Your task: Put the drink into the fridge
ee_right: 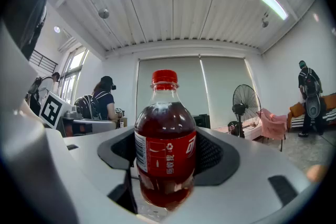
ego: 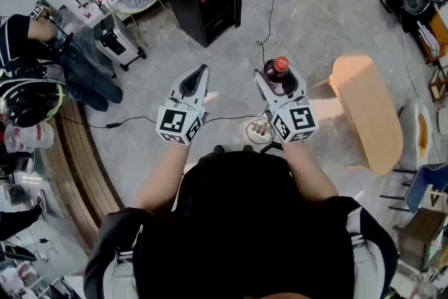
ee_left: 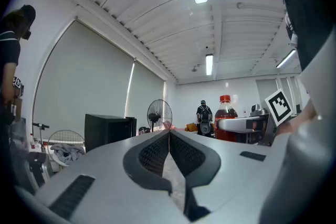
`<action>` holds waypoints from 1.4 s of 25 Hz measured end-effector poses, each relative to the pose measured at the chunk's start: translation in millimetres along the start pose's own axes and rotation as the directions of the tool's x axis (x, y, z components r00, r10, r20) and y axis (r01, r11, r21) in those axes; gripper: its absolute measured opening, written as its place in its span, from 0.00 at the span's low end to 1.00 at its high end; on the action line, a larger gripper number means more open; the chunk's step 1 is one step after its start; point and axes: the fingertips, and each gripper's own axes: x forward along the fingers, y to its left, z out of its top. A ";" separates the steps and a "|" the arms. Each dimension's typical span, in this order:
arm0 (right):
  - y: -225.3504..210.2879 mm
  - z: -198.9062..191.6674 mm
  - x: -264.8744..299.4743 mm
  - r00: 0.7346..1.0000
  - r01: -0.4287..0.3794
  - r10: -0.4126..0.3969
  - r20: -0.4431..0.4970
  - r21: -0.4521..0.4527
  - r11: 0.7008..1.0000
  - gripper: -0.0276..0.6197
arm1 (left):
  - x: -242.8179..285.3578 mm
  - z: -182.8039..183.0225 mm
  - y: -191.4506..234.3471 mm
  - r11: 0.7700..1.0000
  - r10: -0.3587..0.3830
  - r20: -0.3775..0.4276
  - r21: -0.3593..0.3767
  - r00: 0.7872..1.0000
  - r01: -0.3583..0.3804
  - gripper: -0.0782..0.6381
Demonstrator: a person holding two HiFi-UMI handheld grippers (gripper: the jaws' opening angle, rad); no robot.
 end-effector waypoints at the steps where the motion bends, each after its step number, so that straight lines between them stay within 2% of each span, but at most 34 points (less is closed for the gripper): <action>1: -4.1 0.9 -0.6 1.000 0.002 -0.002 0.000 0.002 1.000 0.51 | 2.5 -0.8 -1.4 1.000 0.005 -0.001 -0.006 1.000 -0.005 0.13; 15: -41.4 11.5 -17.3 1.000 0.000 -0.001 0.028 0.061 0.998 0.51 | 32.4 -1.1 -31.4 0.999 -0.040 -0.021 -0.038 0.999 0.039 0.13; 26: -93.7 18.7 -28.2 0.998 0.020 -0.025 0.055 0.088 0.996 0.51 | 40.3 -6.5 -41.1 0.998 -0.005 -0.026 -0.067 1.000 0.003 0.13; 35: -112.5 8.0 -35.2 0.999 0.009 -0.014 0.037 0.132 0.991 0.51 | 62.7 -10.3 -57.4 0.994 0.003 -0.031 -0.111 1.000 -0.006 0.13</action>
